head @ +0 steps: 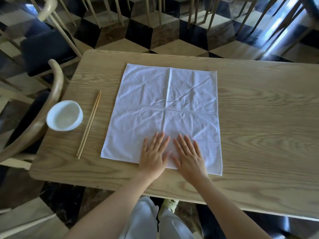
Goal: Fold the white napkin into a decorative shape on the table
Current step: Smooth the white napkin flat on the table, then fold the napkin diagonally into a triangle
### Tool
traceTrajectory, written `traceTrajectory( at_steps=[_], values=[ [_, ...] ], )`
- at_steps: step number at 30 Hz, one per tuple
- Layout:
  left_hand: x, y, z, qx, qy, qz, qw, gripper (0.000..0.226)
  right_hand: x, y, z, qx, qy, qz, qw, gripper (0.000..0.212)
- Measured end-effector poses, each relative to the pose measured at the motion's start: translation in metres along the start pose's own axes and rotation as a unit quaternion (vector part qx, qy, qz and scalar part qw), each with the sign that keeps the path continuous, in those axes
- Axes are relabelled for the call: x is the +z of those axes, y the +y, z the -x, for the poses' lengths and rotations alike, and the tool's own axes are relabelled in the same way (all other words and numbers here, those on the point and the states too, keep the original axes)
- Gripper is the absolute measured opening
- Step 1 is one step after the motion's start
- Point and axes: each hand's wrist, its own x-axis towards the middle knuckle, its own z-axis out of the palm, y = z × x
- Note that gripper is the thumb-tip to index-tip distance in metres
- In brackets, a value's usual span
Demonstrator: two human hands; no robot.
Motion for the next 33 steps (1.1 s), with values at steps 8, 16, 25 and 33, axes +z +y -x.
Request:
traceTrajectory(
  at_steps=[8, 16, 25, 33],
  values=[
    [0.004, -0.015, 0.001, 0.005, -0.046, -0.032, 0.998, 0.056, -0.018, 0.067, 0.04, -0.045, -0.031, 0.069, 0.996, 0.061],
    [-0.013, -0.007, -0.005, -0.004, -0.114, -0.037, 0.993, 0.055, -0.047, 0.105, 0.047, -0.133, -0.094, 0.047, 0.986, 0.063],
    [-0.047, 0.062, -0.026, 0.012, -0.143, 0.072, 0.987, 0.067, -0.079, 0.082, 0.017, -0.06, -0.007, 0.011, 0.998, 0.018],
    [-0.063, 0.079, -0.045, -0.1, -0.005, 0.28, 0.955, 0.023, -0.114, 0.075, -0.055, -0.068, -0.055, -0.144, 0.986, 0.015]
  ],
)
